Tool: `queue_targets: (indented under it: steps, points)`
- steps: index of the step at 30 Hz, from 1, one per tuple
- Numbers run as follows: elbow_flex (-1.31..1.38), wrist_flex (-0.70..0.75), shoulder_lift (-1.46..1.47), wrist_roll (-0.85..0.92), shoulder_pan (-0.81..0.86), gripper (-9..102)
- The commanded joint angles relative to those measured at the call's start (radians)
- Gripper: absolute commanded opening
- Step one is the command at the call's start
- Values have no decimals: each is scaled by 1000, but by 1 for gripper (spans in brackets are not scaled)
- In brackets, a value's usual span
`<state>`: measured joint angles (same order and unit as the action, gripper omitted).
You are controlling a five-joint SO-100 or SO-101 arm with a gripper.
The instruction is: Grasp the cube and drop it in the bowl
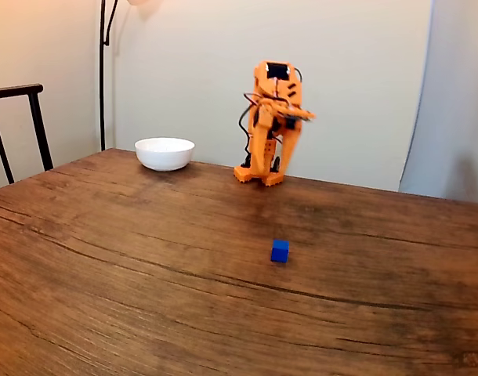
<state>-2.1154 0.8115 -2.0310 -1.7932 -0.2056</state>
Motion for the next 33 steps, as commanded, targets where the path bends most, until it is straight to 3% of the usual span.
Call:
queue_targets:
  steps: [1, 10, 16, 28, 33]
  points:
    - [54, -106, 61, 8, -15, 22]
    - [54, -350, 287, 149, -72, 36]
    - [55, -512, 417, 166, -83, 35]
    - [57, -698, 612, 244, -84, 35]
    - [117, -703, 690, 241, -83, 35]
